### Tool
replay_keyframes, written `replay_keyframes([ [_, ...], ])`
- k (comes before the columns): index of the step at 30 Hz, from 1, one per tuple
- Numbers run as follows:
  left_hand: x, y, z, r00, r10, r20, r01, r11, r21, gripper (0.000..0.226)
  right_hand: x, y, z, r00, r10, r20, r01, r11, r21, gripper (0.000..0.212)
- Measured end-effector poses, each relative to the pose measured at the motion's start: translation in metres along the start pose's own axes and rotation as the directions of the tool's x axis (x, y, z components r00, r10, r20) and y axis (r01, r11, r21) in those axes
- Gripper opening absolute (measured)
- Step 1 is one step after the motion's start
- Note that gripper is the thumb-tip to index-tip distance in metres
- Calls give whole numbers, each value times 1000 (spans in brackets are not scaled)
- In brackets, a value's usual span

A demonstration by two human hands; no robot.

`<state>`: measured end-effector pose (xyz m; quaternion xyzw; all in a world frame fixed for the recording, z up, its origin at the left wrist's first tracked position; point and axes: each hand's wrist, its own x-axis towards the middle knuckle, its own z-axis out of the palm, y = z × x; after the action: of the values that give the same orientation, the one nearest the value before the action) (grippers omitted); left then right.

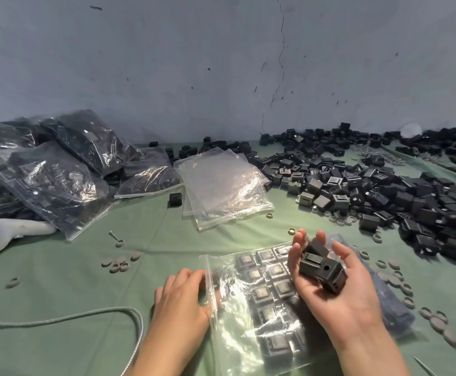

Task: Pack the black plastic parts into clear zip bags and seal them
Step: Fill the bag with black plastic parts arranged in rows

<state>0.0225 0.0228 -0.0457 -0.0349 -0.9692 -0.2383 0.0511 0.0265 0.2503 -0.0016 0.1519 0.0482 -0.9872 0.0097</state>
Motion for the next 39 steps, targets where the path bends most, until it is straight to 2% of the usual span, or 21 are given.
replay_keyframes([
  [5,14,4,9,998,-10,-65,15,997,78,25,4,1,0,1000,16,-26,-17,999,-30,34],
  [9,18,10,10,993,-40,-110,45,998,48,33,4,1,1,1000,22,-17,-23,999,-45,37],
  [13,17,12,4,997,-56,-48,57,998,20,42,2,5,3,999,32,-14,-33,998,-60,42],
  [16,13,15,-8,987,-133,-93,122,985,-118,33,-1,9,3,999,49,-16,-50,997,-60,46],
  [17,10,16,-14,972,-166,-165,132,971,-201,30,-2,11,3,998,57,-16,-58,996,-65,47],
  [19,1,24,-23,930,-180,-322,55,930,-362,23,-6,16,2,997,75,-15,-76,994,-84,46],
  [21,-8,40,-29,924,-123,-363,-62,886,-459,16,-11,21,1,996,92,-9,-93,991,-99,45],
  [24,-17,64,-23,954,49,-297,-201,837,-508,14,-17,28,1,992,123,-12,-124,984,-132,47],
  [28,-22,74,-13,942,252,-223,-320,875,-364,28,-27,37,-2,981,194,-5,-193,972,-136,48],
  [32,-20,70,-16,922,305,-239,-353,915,-194,35,-37,41,-5,945,326,-26,-325,927,-186,50],
  [35,-19,67,-18,912,361,-195,-393,904,-166,40,-42,44,-4,901,432,-27,-425,870,-249,43],
  [39,-20,61,-21,901,408,-148,-431,882,-192,36,-45,47,-4,879,475,-38,-457,819,-347,43],
])
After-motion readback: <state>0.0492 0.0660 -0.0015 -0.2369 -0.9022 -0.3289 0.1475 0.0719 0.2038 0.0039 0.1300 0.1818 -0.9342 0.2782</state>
